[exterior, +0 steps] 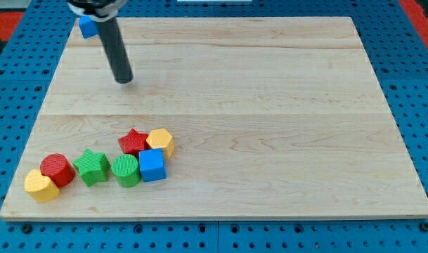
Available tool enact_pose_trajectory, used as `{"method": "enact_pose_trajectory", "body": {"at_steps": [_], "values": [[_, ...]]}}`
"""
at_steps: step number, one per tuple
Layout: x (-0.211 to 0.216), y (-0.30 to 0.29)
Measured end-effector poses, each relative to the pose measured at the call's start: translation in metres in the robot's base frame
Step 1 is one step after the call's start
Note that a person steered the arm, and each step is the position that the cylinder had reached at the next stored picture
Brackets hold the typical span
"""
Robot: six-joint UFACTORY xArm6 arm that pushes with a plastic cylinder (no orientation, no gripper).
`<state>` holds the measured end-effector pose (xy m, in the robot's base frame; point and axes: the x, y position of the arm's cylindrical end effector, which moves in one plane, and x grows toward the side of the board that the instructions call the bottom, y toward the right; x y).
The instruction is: Point at the left side of the yellow heart
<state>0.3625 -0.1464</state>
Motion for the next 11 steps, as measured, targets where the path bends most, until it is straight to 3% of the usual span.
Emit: {"method": "enact_pose_trajectory", "body": {"at_steps": [1, 3, 5, 7, 9, 11], "values": [[0.027, 0.022], [0.075, -0.008], [0.083, -0.068], [0.125, -0.140], [0.186, -0.143], [0.202, -0.143]]}}
